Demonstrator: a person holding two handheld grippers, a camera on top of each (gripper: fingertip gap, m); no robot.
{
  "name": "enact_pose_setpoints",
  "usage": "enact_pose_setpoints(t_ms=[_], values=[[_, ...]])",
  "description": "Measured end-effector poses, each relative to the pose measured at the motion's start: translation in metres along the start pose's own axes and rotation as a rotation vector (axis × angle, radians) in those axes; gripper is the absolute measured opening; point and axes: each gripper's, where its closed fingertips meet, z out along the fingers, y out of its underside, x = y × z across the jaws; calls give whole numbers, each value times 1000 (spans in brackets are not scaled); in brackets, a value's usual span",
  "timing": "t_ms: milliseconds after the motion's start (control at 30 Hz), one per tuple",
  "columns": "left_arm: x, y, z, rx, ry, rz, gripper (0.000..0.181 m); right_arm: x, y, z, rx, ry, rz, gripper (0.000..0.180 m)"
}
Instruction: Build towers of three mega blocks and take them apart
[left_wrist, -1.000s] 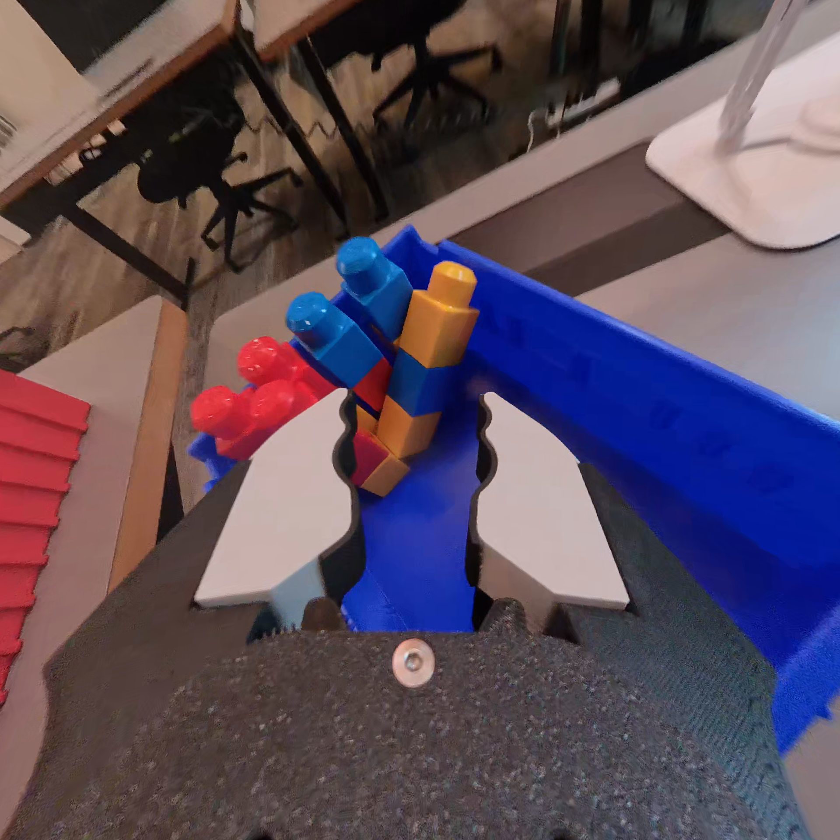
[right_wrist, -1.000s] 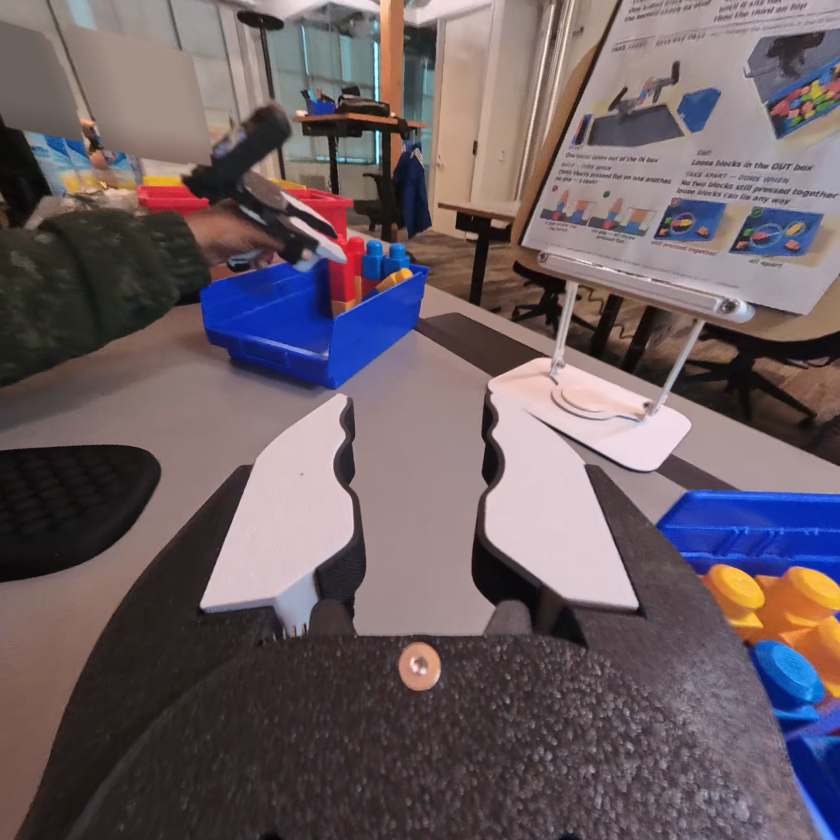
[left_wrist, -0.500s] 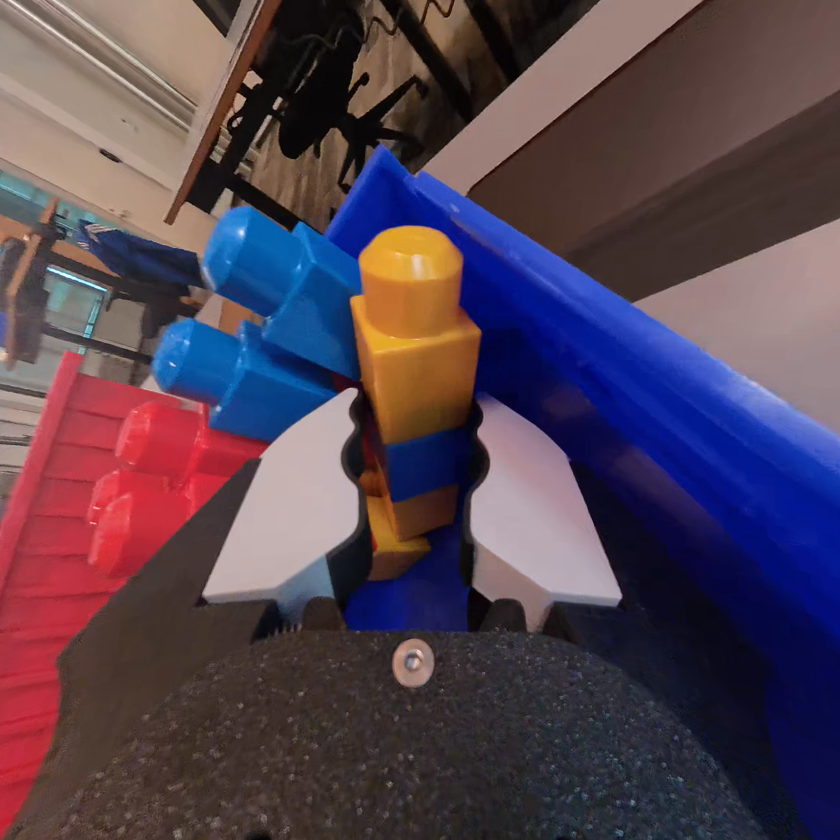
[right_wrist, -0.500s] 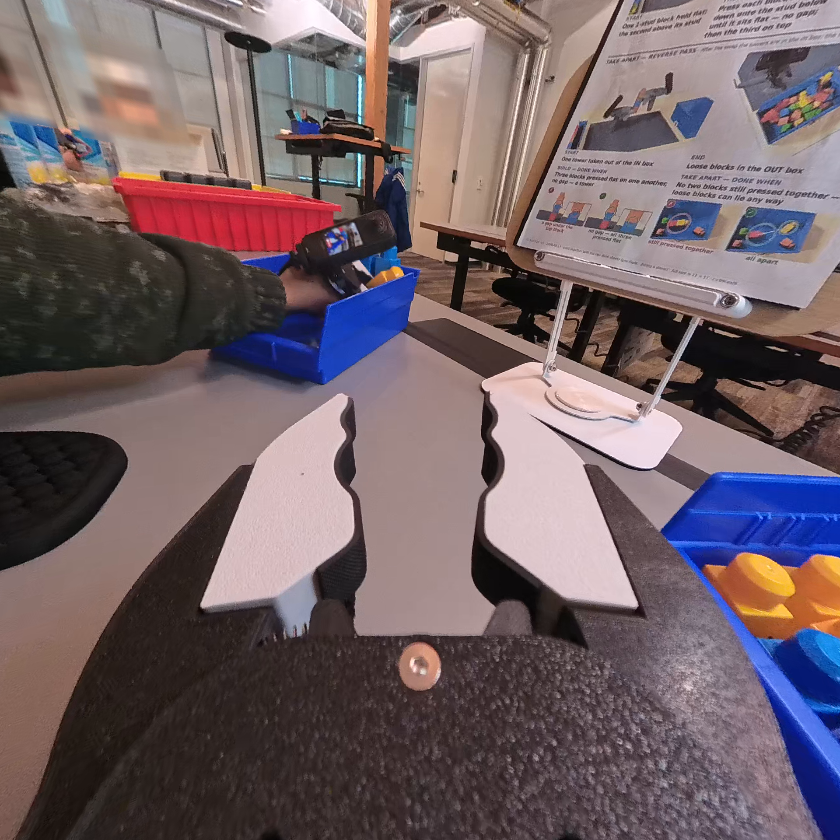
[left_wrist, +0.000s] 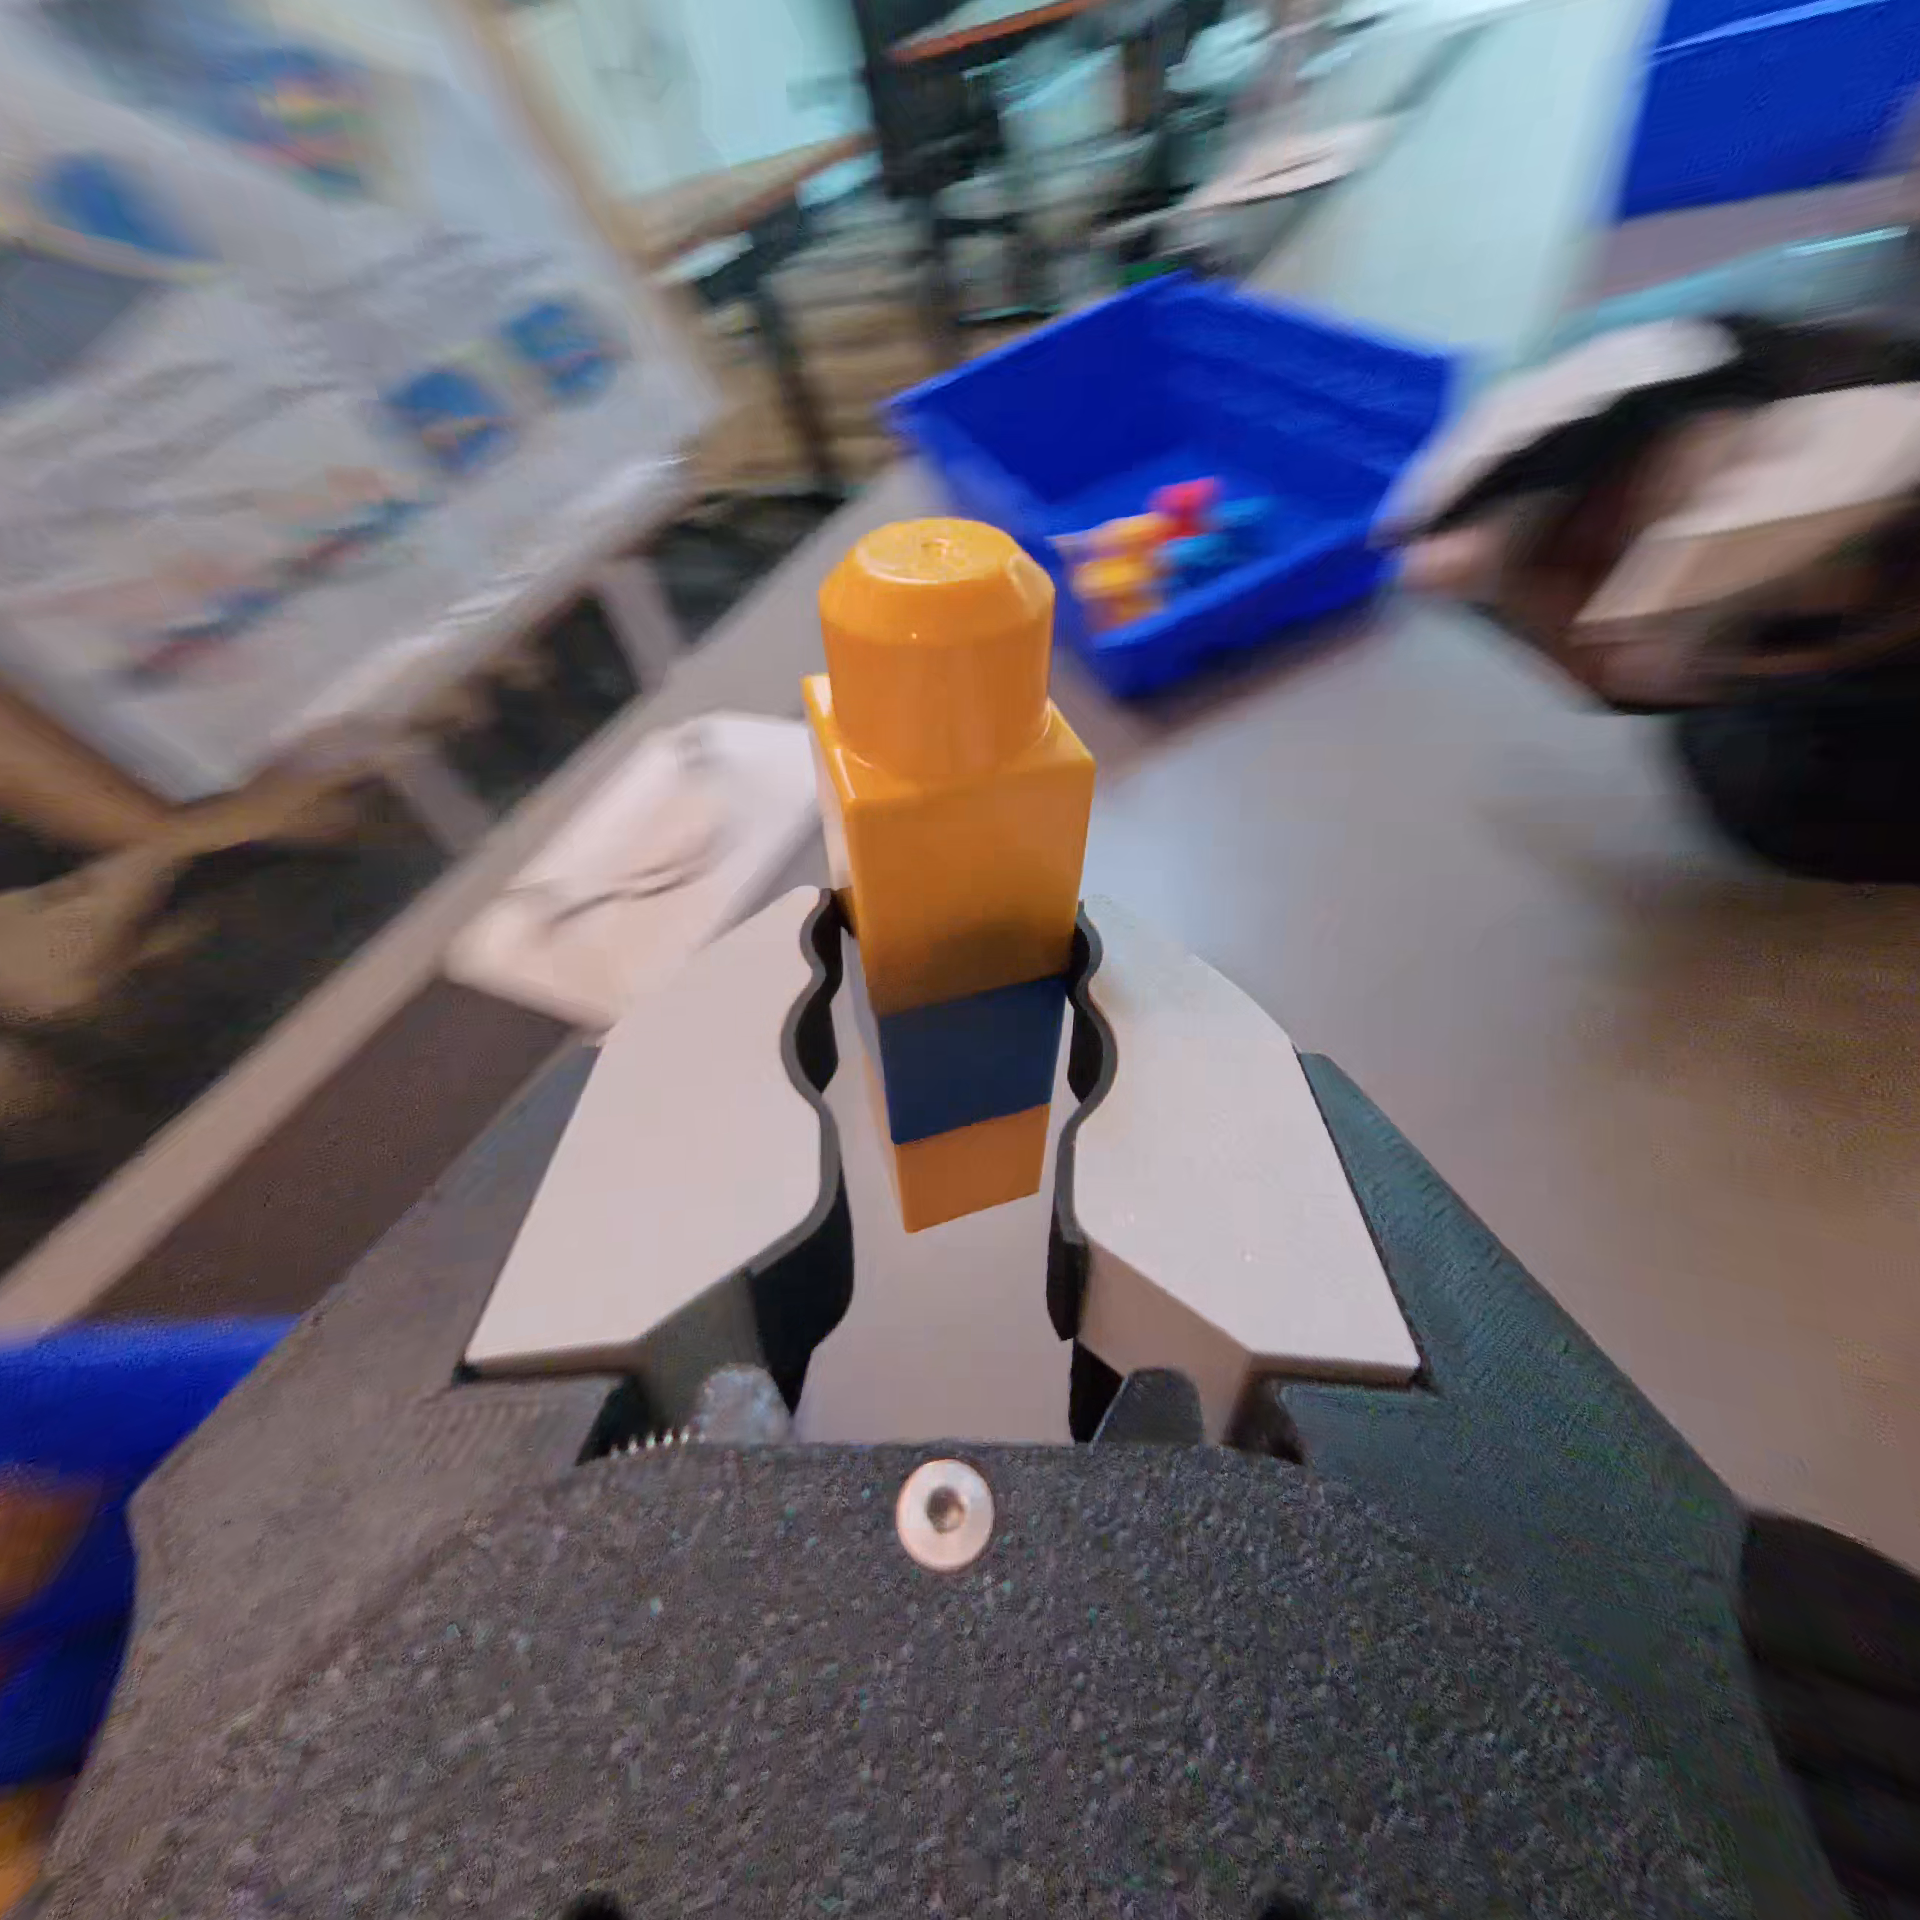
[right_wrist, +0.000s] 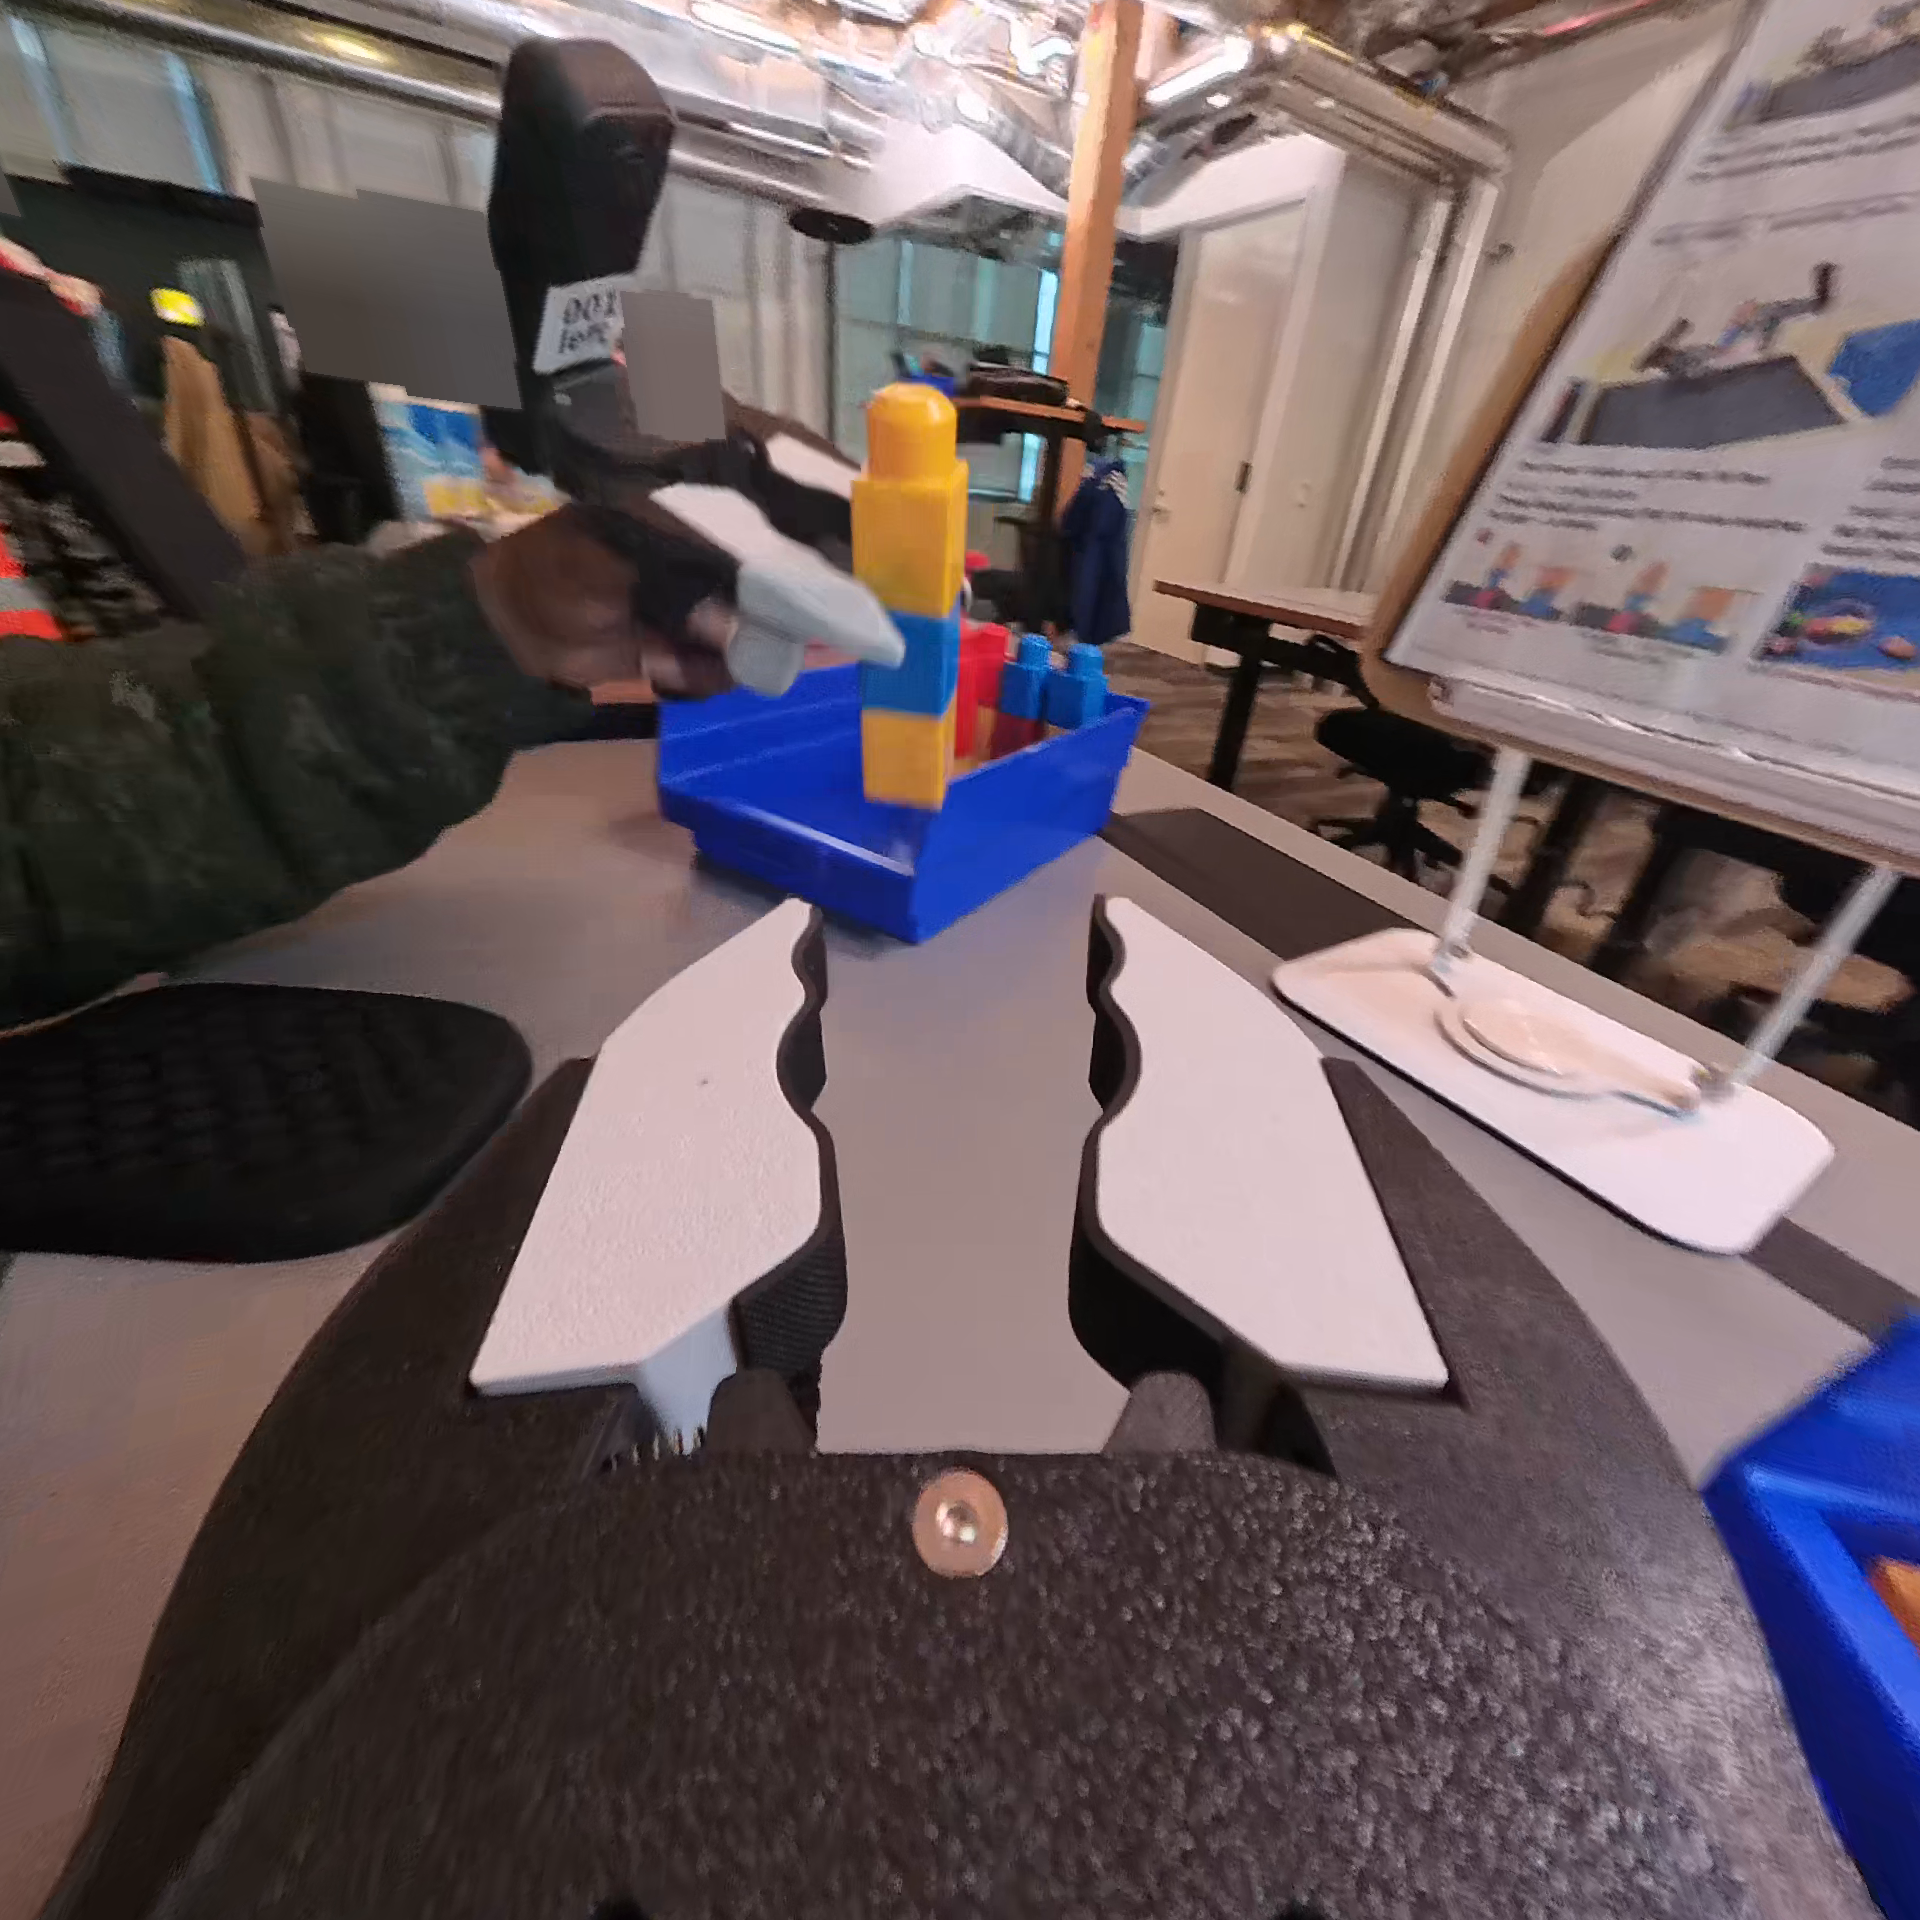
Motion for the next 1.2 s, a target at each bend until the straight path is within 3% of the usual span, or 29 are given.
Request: enact_pose_setpoints(t_ms=[67,167,300,367,467,567,700,933,1200], values=[[70,0,8,-5,254,-13,41,-18,-7,5,-10,-76,-33,50],[137,18,20,-76,471,38,41,-50,-8,7,-75,-222,-93,53],[179,47,32,-210,629,92,41,-85,26,4,-279,-400,-134,61],[188,58,33,-250,660,122,41,-97,46,1,-369,-467,-159,41],[188,57,34,-206,658,90,41,-96,50,1,-362,-463,-166,36],[170,44,39,-80,535,95,46,-81,35,1,-261,-416,-77,36],[161,38,47,-71,386,126,38,-66,22,1,-166,-370,16,36],[165,55,37,-172,467,122,36,-69,28,-2,-194,-421,50,41],[165,64,36,-198,507,103,36,-72,39,-4,-277,-433,14,32]])
